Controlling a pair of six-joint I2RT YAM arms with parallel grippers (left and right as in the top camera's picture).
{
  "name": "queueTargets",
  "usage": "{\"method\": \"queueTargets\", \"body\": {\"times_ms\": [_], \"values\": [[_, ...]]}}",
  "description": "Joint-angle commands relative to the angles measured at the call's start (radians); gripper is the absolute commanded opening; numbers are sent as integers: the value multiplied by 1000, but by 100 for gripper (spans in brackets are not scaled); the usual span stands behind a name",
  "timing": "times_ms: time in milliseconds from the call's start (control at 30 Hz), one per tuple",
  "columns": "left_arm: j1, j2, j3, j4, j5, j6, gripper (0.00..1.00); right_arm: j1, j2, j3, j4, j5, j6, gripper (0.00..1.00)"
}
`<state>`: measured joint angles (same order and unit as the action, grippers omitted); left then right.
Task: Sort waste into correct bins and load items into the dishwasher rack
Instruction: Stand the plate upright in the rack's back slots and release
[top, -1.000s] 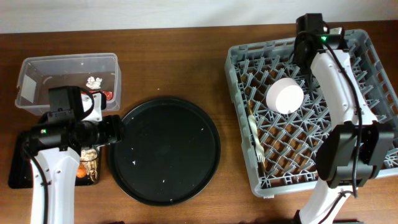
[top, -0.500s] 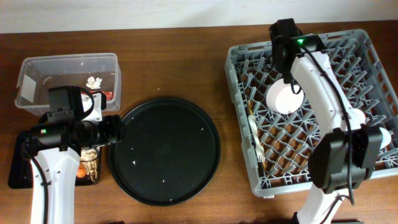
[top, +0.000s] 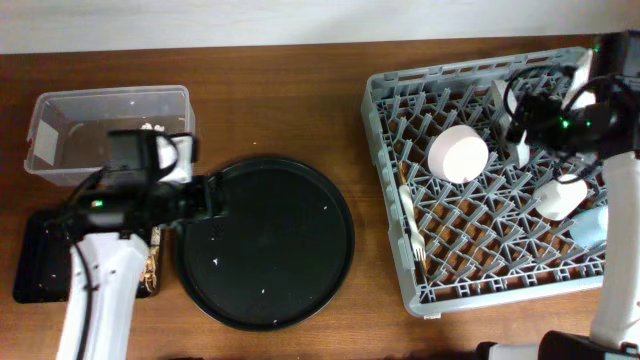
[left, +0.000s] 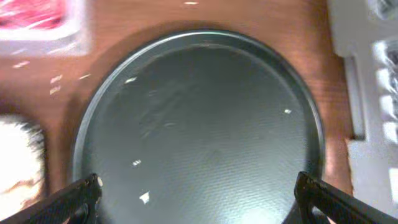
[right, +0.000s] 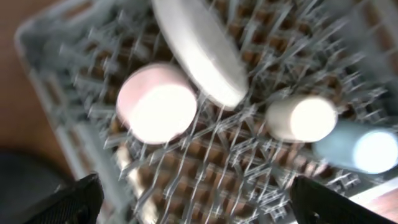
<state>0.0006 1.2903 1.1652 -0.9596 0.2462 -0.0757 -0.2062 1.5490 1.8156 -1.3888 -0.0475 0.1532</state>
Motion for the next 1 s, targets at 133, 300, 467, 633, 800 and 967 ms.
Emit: {"method": "queueTargets", "body": {"times_ms": [133, 300, 467, 633, 800, 967], "values": [[-198, 73, 47, -3, -198, -3, 99, -9, 6, -28, -138, -163, -150, 99], [-200, 71, 91, -173, -195, -3, 99, -8, -60, -172, -116, -159, -154, 99], [-201, 7, 53, -213, -195, 1, 99, -8, -323, -522, 109, -141, -153, 99], [-201, -195, -126, -31, -196, 1, 99, -8, -580, -753, 244, -121, -137, 99], [-201, -517, -373, 123, -218, -25, 99, -10, -795, -830, 274, -121, -119, 99], [-201, -699, -437, 126, -217, -25, 99, -10, -853, -830, 271, -121, -119, 99]]}}
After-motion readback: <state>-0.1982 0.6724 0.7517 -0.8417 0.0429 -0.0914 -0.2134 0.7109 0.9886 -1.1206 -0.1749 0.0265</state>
